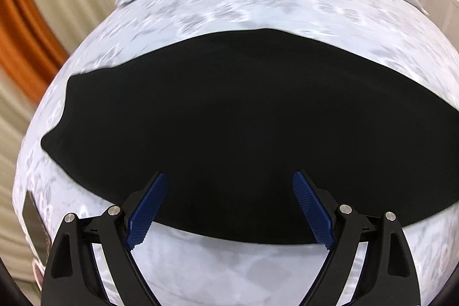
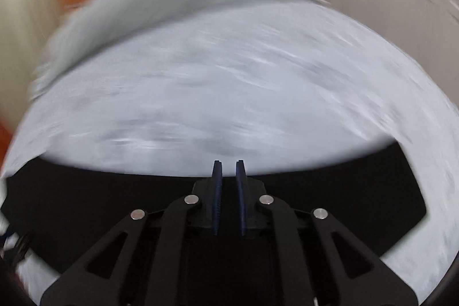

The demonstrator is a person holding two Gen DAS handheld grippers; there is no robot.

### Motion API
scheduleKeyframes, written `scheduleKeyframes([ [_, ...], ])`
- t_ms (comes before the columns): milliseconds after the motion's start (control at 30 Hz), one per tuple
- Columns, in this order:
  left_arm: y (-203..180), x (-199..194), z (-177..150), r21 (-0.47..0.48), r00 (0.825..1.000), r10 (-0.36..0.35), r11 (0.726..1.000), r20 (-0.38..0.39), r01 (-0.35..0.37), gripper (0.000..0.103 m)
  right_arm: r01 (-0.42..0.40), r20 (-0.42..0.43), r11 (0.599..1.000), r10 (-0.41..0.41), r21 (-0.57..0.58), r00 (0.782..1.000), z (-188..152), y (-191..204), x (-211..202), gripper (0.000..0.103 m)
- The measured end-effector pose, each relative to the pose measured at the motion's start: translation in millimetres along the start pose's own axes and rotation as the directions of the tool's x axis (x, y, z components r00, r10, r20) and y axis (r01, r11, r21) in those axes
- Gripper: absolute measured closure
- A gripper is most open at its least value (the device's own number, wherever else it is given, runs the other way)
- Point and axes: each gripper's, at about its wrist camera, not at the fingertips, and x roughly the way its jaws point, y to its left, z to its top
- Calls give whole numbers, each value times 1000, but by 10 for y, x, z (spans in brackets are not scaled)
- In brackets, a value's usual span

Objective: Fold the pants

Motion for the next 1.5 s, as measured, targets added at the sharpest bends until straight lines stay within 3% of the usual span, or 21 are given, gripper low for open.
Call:
scheduleKeyframes([
  [100,193,71,34,-55,1000,21,998,-19,-22,16,-169,-83,972,157,-164,984,-172,829,136,93],
  [167,271,65,32,-77,1000,6,997,-23,-7,16,-242,-166,933,203,-266,965,-309,1387,386,97],
  [200,289,46,21,-73,1000,-1,997,-20,-1,16,-229,-169,922,184,-312,968,-331,1528,479,97],
  [267,291,7,-7,-52,1000,3,999,-6,-3,16,-94,-134,920,45,-380,990,-288,1623,807,98],
  [333,308,-25,-66,-21,1000,9,1000,6,-9,16,-87,-118,968,60,-237,991,-98,1450,871,98],
  [400,345,-37,-118,-1,1000,4,1000,15,-4,16,-73,-84,973,56,-217,995,-12,1533,782,91],
  [467,370,-20,-147,15,1000,15,1000,14,-15,16,-176,-109,933,149,-315,983,-108,1834,724,94],
  [500,390,-3,-157,14,1000,13,1000,7,-13,16,-197,-140,915,156,-353,978,-187,1931,775,95],
  [533,406,9,-161,8,1000,4,1000,-6,-4,16,-171,-159,892,114,-417,981,-304,2027,914,95],
  [567,418,9,-159,-1,1000,-8,1000,-12,8,16,-164,-138,890,115,-426,984,-327,2028,968,96],
  [633,395,-10,-124,-7,1000,-25,1000,-10,24,16,-171,-116,932,141,-318,983,-169,1826,1018,98],
  [700,327,-91,-110,5,999,-30,1000,16,30,16,-79,-55,976,69,-204,996,12,1660,945,92],
  [733,288,-122,-106,10,999,-30,1000,26,30,16,-71,-17,989,69,-131,997,87,1468,841,91],
  [800,186,-198,-84,23,997,-44,999,56,43,16,-76,-14,997,76,-31,997,154,1128,671,91],
  [900,42,-315,-48,28,991,-72,997,108,70,16,-3,9,998,3,62,1000,188,512,300,91],
  [967,-19,-382,0,25,986,-101,995,132,98,16,79,18,989,-82,121,996,176,17,4,63],
  [1000,-45,-414,7,22,984,-115,993,139,113,16,118,25,981,-123,154,992,108,-213,-170,31],
  [1033,-78,-456,16,20,978,-145,989,150,143,16,175,34,966,-185,192,982,58,-508,-343,17],
  [1167,-200,-539,42,15,961,-207,978,184,208,16,289,13,915,-305,281,952,-254,-1491,-784,18],
  [1300,-378,-522,62,25,954,-227,974,197,226,16,230,-40,895,-233,381,972,-589,-2198,-858,18],
  [1500,-561,-425,-28,37,952,-260,966,161,258,16,172,-80,898,-153,406,985,-820,-2458,-714,18],
])
